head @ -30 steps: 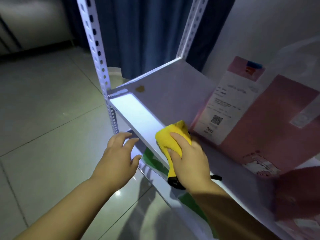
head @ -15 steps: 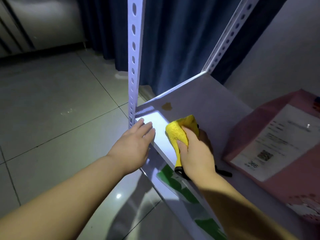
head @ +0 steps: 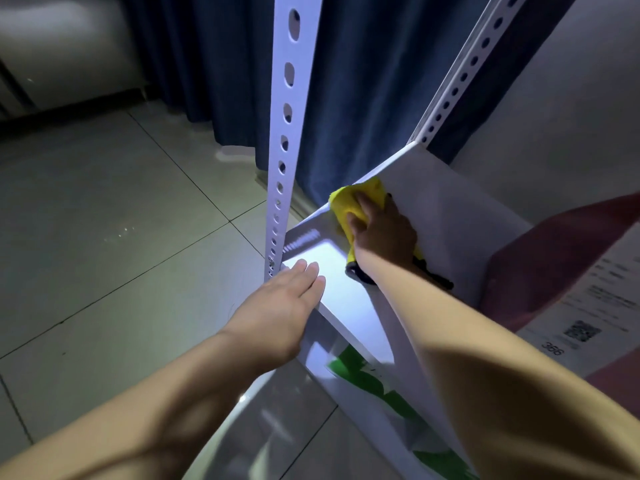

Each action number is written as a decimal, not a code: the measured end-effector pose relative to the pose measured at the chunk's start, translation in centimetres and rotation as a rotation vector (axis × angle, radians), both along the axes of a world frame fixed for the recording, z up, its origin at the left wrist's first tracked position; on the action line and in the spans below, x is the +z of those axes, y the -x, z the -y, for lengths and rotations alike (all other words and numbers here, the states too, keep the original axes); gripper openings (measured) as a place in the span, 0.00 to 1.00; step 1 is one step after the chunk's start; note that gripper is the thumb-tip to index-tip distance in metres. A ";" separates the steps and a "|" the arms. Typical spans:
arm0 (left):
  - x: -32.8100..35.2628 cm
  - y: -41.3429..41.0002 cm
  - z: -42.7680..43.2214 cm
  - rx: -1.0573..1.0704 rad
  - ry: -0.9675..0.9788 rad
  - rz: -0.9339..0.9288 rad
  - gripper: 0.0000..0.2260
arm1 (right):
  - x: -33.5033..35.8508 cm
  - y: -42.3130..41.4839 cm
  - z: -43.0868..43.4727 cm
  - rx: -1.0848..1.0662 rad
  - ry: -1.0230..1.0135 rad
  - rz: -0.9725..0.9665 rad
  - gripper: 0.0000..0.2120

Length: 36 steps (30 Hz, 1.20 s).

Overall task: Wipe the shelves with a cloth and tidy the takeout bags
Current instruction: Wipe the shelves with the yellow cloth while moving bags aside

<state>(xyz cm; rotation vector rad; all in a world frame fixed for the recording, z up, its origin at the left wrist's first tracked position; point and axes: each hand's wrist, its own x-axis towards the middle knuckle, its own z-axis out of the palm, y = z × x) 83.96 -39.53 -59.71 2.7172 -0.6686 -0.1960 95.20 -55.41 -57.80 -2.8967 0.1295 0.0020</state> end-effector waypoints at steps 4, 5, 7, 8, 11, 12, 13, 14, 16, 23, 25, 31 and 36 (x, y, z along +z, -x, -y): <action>-0.5 0.1 0.1 0.014 0.016 0.011 0.30 | -0.2 2.7 -0.4 0.309 -0.027 -0.010 0.21; -0.5 0.1 0.1 0.019 0.022 0.012 0.30 | -0.3 3.6 0.1 0.351 -0.079 -0.003 0.21; -0.5 0.1 0.0 0.018 0.027 0.013 0.30 | -0.5 4.9 1.5 0.398 -0.127 0.006 0.20; -0.5 0.1 -0.1 0.016 0.031 0.013 0.30 | -0.6 4.9 2.3 0.402 -0.080 0.012 0.21; -0.4 0.1 -0.2 0.014 0.045 0.014 0.29 | -0.7 3.0 3.6 0.258 0.024 0.014 0.21; -0.3 0.0 -0.2 0.017 0.041 0.012 0.29 | -0.6 2.1 3.4 0.172 0.040 0.014 0.20; -0.3 0.1 -0.1 0.022 0.035 0.009 0.28 | -0.5 1.3 3.0 0.086 0.059 0.006 0.20; -0.3 0.1 -0.1 0.027 0.029 0.007 0.28 | -0.5 0.8 2.4 0.014 0.081 -0.006 0.21; -0.3 0.2 0.1 0.034 0.023 0.008 0.29 | -0.5 0.9 1.1 -0.024 0.116 -0.020 0.22; -0.3 0.4 0.1 0.037 0.028 0.017 0.30 | -1.0 5.9 3.4 0.370 -0.056 0.000 0.23; -0.1 0.4 0.1 0.036 0.027 0.001 0.30 | -0.6 4.7 4.6 0.248 0.036 0.006 0.23; -0.4 0.8 0.4 0.042 0.023 0.000 0.31 | -0.7 4.3 3.2 -0.052 0.103 0.033 0.22; -0.5 1.0 0.3 0.044 0.025 -0.005 0.31 | -0.4 8.8 3.1 0.136 0.119 0.042 0.22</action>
